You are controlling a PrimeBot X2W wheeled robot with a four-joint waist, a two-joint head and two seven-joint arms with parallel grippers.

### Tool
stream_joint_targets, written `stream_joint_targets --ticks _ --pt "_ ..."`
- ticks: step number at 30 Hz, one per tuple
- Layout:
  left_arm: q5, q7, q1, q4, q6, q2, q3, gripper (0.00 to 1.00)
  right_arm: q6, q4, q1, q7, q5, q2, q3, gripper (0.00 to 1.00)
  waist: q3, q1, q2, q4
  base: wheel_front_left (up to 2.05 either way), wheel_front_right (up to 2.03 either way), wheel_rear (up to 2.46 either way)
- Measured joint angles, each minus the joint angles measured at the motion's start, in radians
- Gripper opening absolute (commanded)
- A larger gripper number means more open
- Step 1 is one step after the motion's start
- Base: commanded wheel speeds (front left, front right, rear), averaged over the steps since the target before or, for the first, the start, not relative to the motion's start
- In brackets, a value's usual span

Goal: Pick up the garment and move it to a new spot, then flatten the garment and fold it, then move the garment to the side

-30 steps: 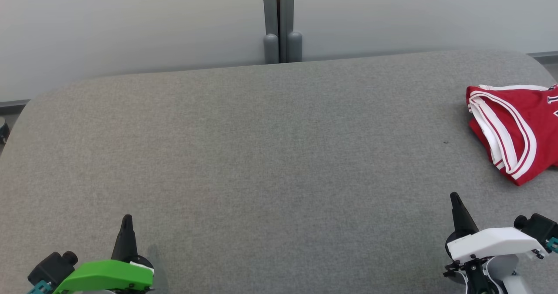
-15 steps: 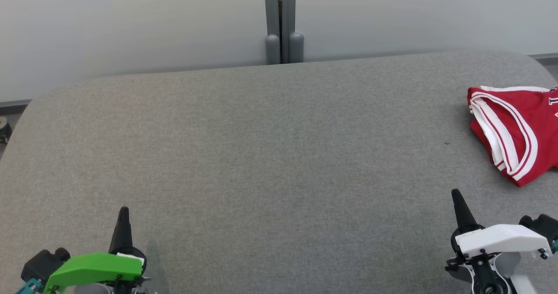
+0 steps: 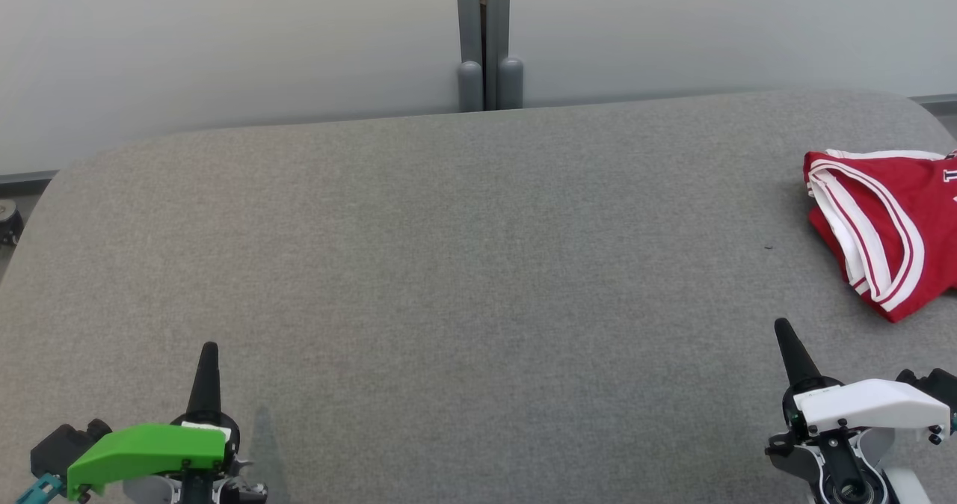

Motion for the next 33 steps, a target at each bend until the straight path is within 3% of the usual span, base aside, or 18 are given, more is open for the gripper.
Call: stream_joint_targets --ticks 33 --pt "-0.270 0.068 -0.036 -0.027 0.001 0.001 0.027 0.00 -0.001 -0.024 -0.013 0.069 0.264 -0.002 -0.020 0.00 -0.007 0.0000 0.0000 0.010 0.00 0.00 0.00"
